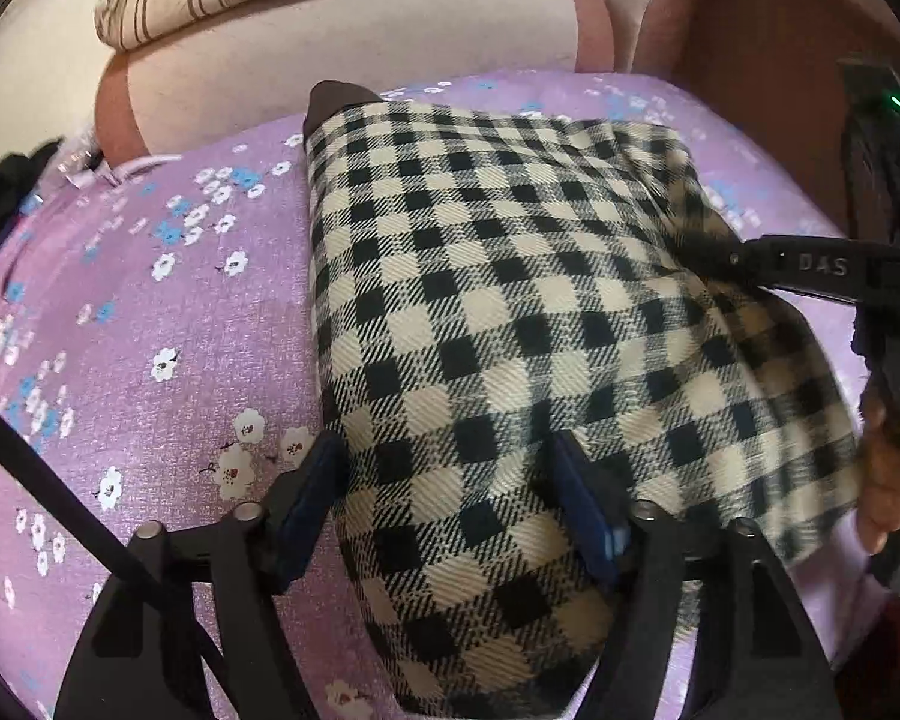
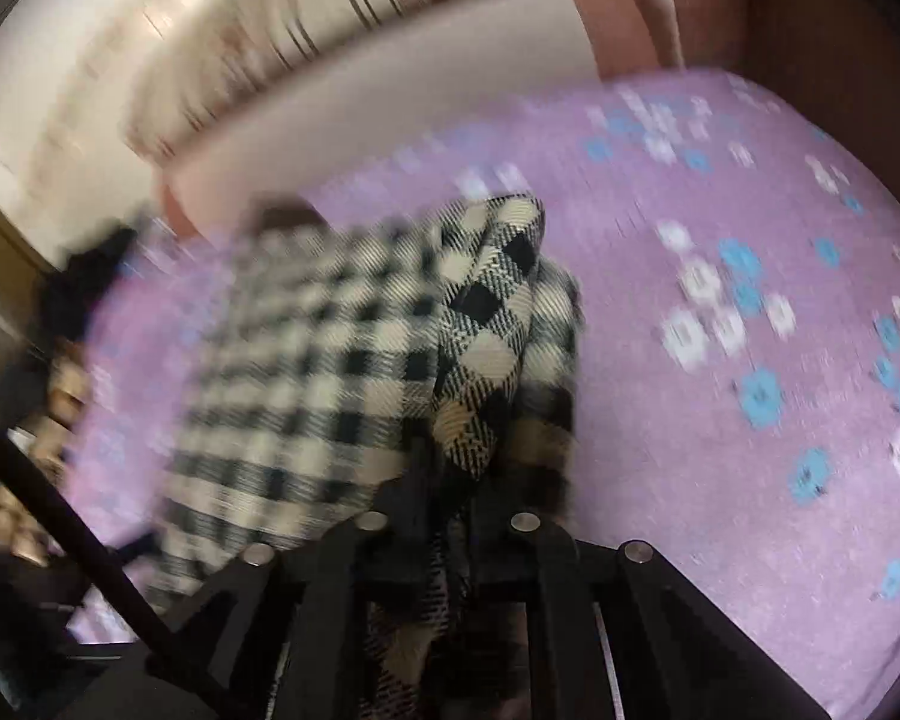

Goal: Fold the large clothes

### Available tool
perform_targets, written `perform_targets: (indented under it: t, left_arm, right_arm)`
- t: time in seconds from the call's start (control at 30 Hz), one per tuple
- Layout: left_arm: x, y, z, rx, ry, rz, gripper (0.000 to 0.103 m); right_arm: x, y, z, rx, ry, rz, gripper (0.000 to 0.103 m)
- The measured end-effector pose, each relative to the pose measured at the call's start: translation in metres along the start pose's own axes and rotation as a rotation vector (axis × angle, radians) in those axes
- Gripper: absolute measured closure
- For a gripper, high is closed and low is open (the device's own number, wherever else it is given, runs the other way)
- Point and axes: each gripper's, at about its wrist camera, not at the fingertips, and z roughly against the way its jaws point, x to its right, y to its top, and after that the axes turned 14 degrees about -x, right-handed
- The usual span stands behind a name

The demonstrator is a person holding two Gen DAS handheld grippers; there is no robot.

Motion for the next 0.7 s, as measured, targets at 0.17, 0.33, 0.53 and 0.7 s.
perform_targets:
  t: [0.17,0.33,0.53,0.7]
  left_arm:
    - [-0.016,-0.003,0.027,0.022,-0.095,-0.003,0.032]
    - [-0.070,0.007,0.033,0.056,-0.217,0.175,0.025]
    - [-0.098,0.031,-0.012,-0.045,-0.417,0.255,0.025]
    - [-0.076,0.043,-0.032,-0.094,-0.470,0.207,0.018]
  right_arm:
    - [0.028,-0.003,0.031,0.091,0.022,-0.111,0.055]
    - [0.059,-0.002,0.039,0.130,0.262,-0.150,0.022]
    - [0.057,0.011,-0.010,0.006,0.307,-0.166,0.020]
    - [0.031,0.019,-0.028,-0.025,0.384,-0.055,0.028]
